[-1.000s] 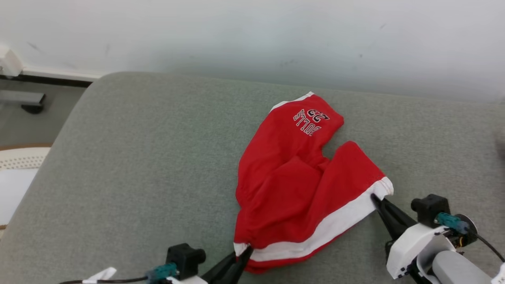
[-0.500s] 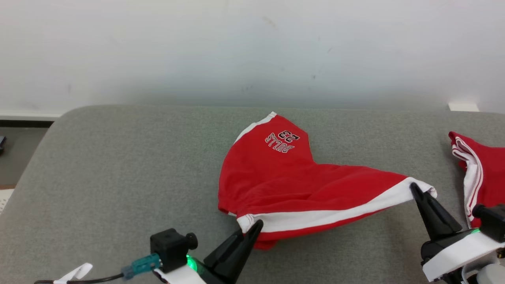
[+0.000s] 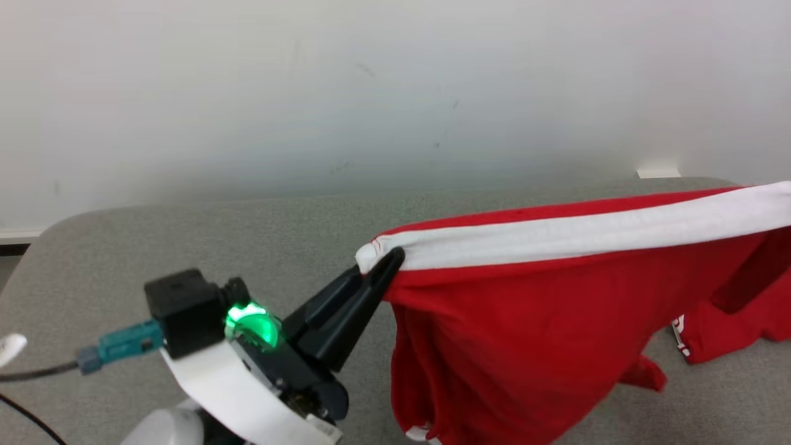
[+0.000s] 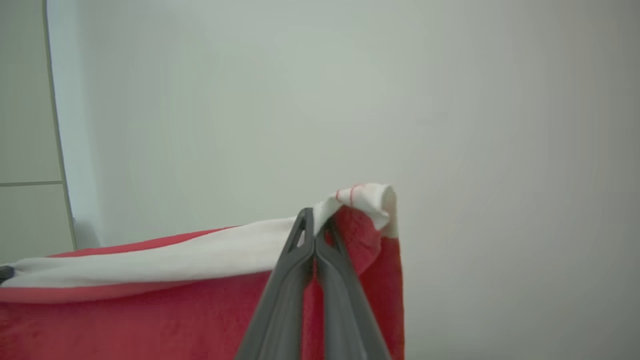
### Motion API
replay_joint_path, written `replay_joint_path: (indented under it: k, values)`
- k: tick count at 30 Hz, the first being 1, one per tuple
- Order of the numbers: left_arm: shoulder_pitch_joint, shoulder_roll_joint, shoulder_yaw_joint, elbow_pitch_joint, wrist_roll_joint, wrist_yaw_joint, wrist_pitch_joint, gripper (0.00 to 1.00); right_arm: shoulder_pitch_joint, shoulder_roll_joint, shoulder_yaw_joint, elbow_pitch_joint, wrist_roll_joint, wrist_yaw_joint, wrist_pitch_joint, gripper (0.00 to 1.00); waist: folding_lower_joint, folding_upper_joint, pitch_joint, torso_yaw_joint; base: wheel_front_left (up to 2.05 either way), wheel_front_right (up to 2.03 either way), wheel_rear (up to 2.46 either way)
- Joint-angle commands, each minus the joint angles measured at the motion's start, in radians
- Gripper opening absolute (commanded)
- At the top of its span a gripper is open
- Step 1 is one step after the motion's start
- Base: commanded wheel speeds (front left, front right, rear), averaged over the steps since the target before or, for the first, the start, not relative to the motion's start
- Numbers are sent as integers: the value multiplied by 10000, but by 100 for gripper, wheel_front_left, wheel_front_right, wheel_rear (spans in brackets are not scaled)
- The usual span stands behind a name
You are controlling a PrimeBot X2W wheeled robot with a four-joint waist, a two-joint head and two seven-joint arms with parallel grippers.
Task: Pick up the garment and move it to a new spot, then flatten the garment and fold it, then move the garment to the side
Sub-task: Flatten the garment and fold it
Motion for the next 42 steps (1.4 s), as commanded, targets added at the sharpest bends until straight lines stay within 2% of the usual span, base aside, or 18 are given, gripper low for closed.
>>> replay_joint_path:
  k: [1,5,7,11,15,17,21,24,27,30,32,35,38,42]
  values:
    - [-401,141,137,-150,-305,85,408,0,107,217,-382,-462,-13,-29,459,0,1,-1,59,-103,0,0,0]
    - [-1483,165,443,-17,-823,331,1342,0,-510,701,-974,-950,-492,-29,1669,0,1,-1,410,-241,0,0,0]
    - [-2096,136,508,351,-858,445,1711,0,-1080,1184,-941,-849,-558,-29,2247,0,1,-1,785,-263,0,0,0]
    - [-3693,-110,594,1688,-585,441,2055,0,-2789,2020,-690,-39,-1232,-27,3166,0,1,-1,1601,-176,0,0,0]
    - [-5557,-460,608,3462,-106,209,1912,0,-5060,2974,-430,1349,-2197,-27,3678,0,1,-1,2357,-140,0,0,0]
    - [-6531,-712,617,4494,248,66,1605,0,-6347,3454,-393,2199,-2704,-27,3620,0,1,-1,2730,-163,0,0,0]
    - [-8367,-1229,708,6671,1238,-187,-2,0,-8631,4121,-267,4273,-3779,-27,2838,0,1,-1,3162,-249,0,0,0]
    - [-9444,-1676,879,8157,1763,-281,-1541,0,-9932,4334,-318,5626,-4252,-27,1921,0,1,-1,3502,-263,0,0,0]
    - [-9943,-2123,1041,9557,1958,-388,-2753,0,-10509,4423,-498,6690,-4129,-27,1057,0,1,-1,3802,-263,0,0,0]
    - [-9807,-2408,1134,10264,2099,-735,-3145,0,-10131,4454,-92,7273,-4046,-27,423,0,1,-1,3972,-239,0,0,0]
    - [-9258,-2569,1461,10161,2161,-916,-3208,0,-9435,4439,115,7419,-3870,-27,16,0,1,-1,3975,-233,0,0,0]
    - [-7685,-2897,2106,9426,2174,-1099,-3188,0,-7952,4408,512,7157,-3370,-27,-430,0,1,-1,3899,-226,0,0,0]
    - [-5756,-2993,2409,8675,2465,-1190,-3194,0,-6095,4101,859,6677,-2968,-27,-718,0,1,-1,3658,-173,0,0,0]
    - [-3166,-3121,2517,8051,2328,-1216,-3196,0,-3702,3552,1113,5940,-2472,-29,-760,0,1,-1,3093,-62,0,0,0]
